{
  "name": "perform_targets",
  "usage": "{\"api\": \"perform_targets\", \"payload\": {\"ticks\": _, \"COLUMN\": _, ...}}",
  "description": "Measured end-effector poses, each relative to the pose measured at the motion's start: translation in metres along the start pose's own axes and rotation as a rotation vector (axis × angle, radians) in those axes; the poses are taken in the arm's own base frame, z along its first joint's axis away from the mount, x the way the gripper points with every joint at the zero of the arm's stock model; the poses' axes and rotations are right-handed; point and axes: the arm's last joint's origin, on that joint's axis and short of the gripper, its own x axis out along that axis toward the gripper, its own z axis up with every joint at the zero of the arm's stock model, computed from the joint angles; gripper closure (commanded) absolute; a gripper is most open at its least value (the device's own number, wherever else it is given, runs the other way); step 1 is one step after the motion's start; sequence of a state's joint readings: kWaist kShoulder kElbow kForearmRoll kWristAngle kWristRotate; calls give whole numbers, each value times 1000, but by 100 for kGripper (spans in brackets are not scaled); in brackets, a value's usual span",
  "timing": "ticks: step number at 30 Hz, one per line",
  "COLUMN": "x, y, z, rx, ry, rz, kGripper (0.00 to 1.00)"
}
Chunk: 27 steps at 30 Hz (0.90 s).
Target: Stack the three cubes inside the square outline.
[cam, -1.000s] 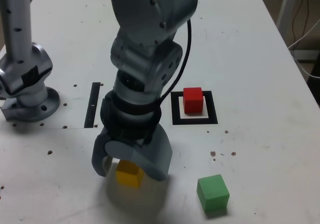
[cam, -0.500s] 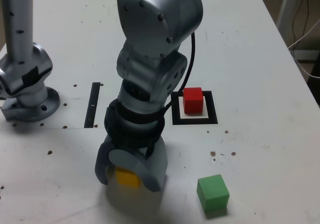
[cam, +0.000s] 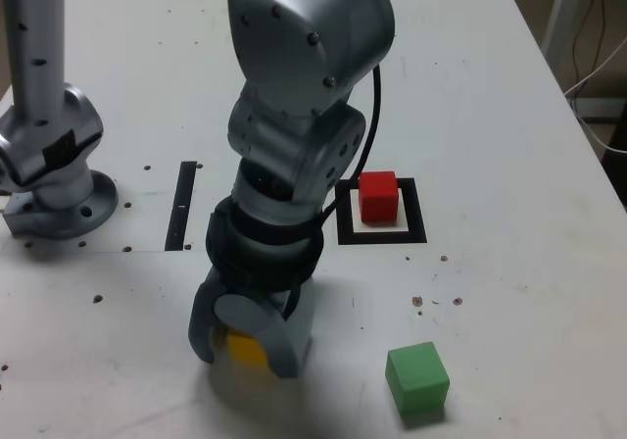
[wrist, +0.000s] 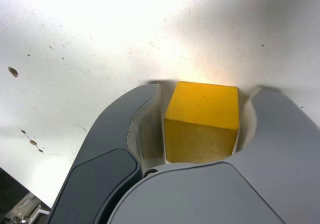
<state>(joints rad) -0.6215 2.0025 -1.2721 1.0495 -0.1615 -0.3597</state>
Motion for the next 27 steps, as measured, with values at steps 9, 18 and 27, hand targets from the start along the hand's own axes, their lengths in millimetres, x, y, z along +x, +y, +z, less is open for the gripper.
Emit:
{"api": "perform_targets", "payload": {"ticks": 9, "x": -2, "y": 0, "z": -1, "rx": 4, "ry": -5, "rz": 0, "kGripper": 71}}
{"api": "perform_targets", "payload": {"ticks": 18, "x": -22, "y": 16, "z": -8, "rx": -16, "ry": 0, "rz": 30, "kGripper": 71}}
{"api": "perform_targets", "payload": {"ticks": 27, "x": -72, "y": 60, "z": 1, "rx": -54, "ry": -37, "rz": 57, "kGripper": 71}}
